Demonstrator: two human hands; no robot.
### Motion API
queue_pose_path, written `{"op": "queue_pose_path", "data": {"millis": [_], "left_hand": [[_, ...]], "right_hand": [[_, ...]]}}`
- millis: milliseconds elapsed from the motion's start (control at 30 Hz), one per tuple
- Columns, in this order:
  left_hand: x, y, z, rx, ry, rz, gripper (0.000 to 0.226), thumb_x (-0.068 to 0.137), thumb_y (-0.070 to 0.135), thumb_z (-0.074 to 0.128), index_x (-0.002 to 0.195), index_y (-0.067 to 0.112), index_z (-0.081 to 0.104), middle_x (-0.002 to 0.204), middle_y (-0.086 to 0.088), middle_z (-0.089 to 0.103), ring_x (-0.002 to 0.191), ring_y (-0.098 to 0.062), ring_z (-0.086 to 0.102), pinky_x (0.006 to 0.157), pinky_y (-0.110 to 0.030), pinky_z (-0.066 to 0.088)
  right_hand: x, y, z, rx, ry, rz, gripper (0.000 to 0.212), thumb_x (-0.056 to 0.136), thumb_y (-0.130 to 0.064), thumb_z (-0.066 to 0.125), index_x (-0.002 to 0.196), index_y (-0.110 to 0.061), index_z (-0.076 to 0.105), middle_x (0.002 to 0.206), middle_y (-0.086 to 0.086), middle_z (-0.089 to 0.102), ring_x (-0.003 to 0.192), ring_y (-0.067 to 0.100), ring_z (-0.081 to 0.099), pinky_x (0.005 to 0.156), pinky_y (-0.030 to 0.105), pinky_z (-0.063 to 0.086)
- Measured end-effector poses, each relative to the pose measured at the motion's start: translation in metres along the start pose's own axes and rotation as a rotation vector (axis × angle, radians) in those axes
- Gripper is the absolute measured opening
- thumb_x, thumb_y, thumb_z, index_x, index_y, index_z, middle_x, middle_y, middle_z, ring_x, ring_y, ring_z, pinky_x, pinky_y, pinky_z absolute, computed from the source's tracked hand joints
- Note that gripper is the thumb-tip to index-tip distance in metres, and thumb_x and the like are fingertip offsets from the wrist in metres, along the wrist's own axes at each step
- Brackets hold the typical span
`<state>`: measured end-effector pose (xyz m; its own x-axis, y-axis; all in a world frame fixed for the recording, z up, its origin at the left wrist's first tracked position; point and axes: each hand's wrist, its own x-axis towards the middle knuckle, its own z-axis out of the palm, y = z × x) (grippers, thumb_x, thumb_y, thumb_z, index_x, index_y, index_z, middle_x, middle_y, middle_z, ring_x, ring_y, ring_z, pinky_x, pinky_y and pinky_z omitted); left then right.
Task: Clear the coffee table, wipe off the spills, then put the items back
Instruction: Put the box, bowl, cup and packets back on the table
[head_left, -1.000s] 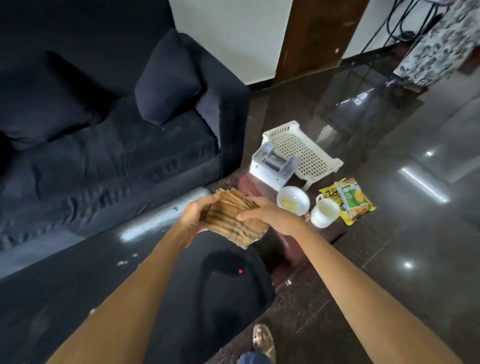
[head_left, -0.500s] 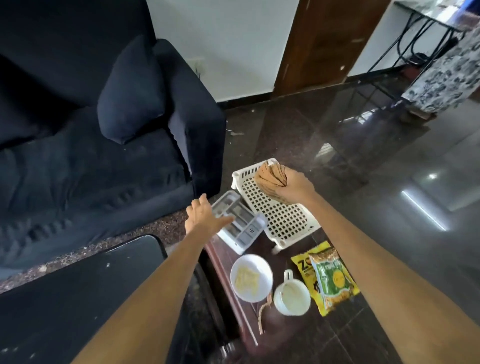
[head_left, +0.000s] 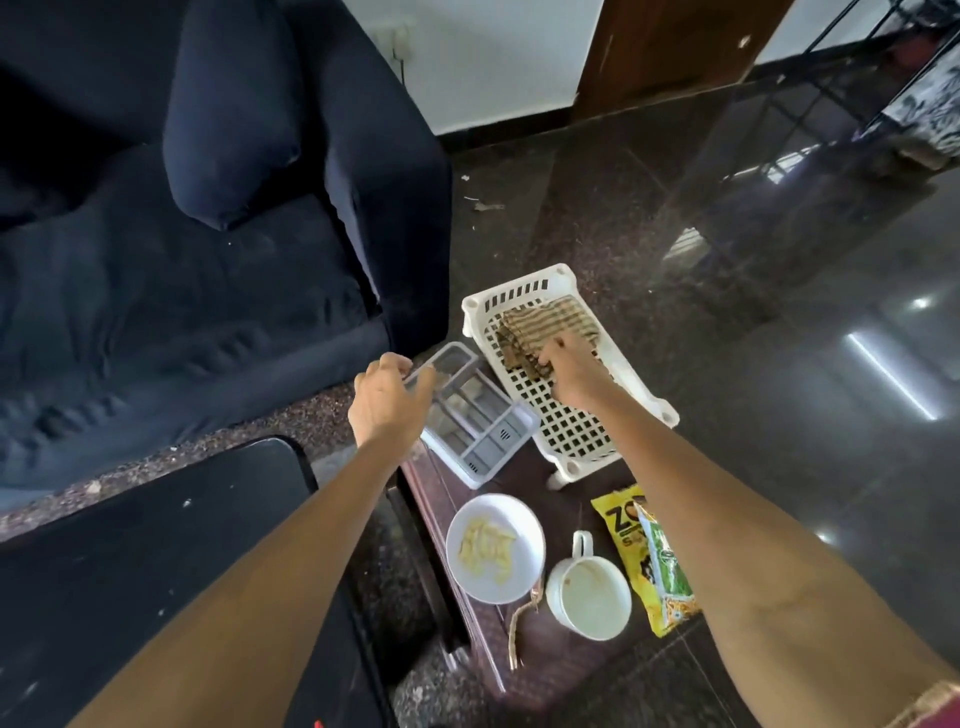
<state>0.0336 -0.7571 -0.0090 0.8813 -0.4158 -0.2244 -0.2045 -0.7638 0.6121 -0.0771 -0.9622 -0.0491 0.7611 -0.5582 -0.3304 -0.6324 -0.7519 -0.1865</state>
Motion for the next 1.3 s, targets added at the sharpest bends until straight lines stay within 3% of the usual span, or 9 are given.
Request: {"op": "queue_pose_path", "data": {"millis": [167,300,400,600,767,1000,1133,1233,1300], "left_hand": [[0.0,-0.008,-0.002,-0.056,-0.11,0.0,0.026,0.094,0.022,0.05,0.112,0.006,0.059,0.104,-0.013,0.064,0.09,-0.026,0.057,0.075,-0.033,0.044],[-0.002,-0.007,-0.009,-0.04,-0.142,-0.034,0.021,0.094,0.012,0.049,0.098,-0.003,0.062,0.096,-0.02,0.064,0.086,-0.031,0.056,0.071,-0.031,0.039],[-0.002,-0.007,-0.013,-0.079,-0.098,-0.047,0.018,0.086,-0.002,0.046,0.078,-0.006,0.062,0.078,-0.025,0.059,0.073,-0.032,0.053,0.065,-0.033,0.039],[-0.012,-0.009,-0.032,-0.173,0.039,-0.026,0.024,0.081,-0.006,0.047,0.084,-0.002,0.07,0.073,-0.021,0.057,0.07,-0.024,0.045,0.063,-0.028,0.036],[-0.019,-0.047,-0.074,-0.245,0.017,-0.098,0.015,0.077,0.0,0.056,0.067,0.009,0.063,0.066,-0.016,0.058,0.064,-0.028,0.056,0.07,-0.039,0.057],[-0.068,-0.187,-0.181,-0.224,-0.012,-0.268,0.015,0.077,0.01,0.063,0.074,-0.001,0.073,0.079,-0.018,0.073,0.078,-0.029,0.071,0.078,-0.038,0.058],[-0.108,-0.283,-0.24,-0.207,-0.054,-0.393,0.015,0.08,0.014,0.063,0.075,0.005,0.074,0.075,-0.014,0.074,0.07,-0.02,0.066,0.082,-0.032,0.057],[-0.133,-0.354,-0.28,-0.225,-0.015,-0.449,0.014,0.081,0.013,0.066,0.08,0.003,0.075,0.051,0.0,0.064,0.06,-0.018,0.062,0.081,-0.033,0.057],[-0.149,-0.396,-0.301,-0.249,0.019,-0.485,0.014,0.081,0.014,0.066,0.081,0.003,0.075,0.055,-0.002,0.063,0.059,-0.019,0.062,0.08,-0.032,0.057]], "right_hand": [[-0.017,-0.008,-0.01,0.222,0.251,-0.02,0.032,0.083,0.006,0.053,0.112,-0.007,0.057,0.121,0.006,0.055,0.115,0.021,0.049,0.093,0.026,0.037],[-0.045,-0.028,-0.009,0.534,0.321,0.034,0.015,0.09,-0.009,0.052,0.103,-0.007,0.059,0.101,0.009,0.065,0.096,0.023,0.061,0.085,0.038,0.051],[-0.071,-0.047,0.003,0.578,0.307,0.071,0.024,0.092,-0.028,0.054,0.1,-0.005,0.059,0.09,0.01,0.067,0.082,0.021,0.063,0.074,0.037,0.052],[-0.092,-0.078,0.01,0.773,0.353,0.142,0.035,0.087,-0.04,0.057,0.095,-0.006,0.06,0.086,0.012,0.064,0.077,0.029,0.064,0.067,0.052,0.054],[-0.102,-0.114,0.004,0.806,0.243,0.102,0.023,0.088,-0.03,0.06,0.093,-0.007,0.061,0.086,0.014,0.065,0.08,0.029,0.066,0.068,0.05,0.057],[-0.135,-0.254,0.034,0.593,-0.113,-0.056,0.023,0.093,-0.013,0.049,0.111,-0.011,0.062,0.102,0.011,0.064,0.084,0.02,0.062,0.074,0.029,0.053],[-0.163,-0.351,0.076,0.556,-0.205,-0.13,0.023,0.091,-0.004,0.047,0.107,-0.005,0.063,0.104,0.015,0.064,0.095,0.03,0.064,0.081,0.045,0.055],[-0.183,-0.423,0.104,0.542,-0.255,-0.188,0.021,0.091,-0.004,0.047,0.104,-0.005,0.064,0.1,0.014,0.065,0.091,0.03,0.065,0.077,0.046,0.056],[-0.196,-0.465,0.121,0.522,-0.266,-0.252,0.021,0.089,-0.003,0.047,0.1,-0.006,0.065,0.097,0.012,0.065,0.088,0.03,0.066,0.075,0.047,0.057]]}}
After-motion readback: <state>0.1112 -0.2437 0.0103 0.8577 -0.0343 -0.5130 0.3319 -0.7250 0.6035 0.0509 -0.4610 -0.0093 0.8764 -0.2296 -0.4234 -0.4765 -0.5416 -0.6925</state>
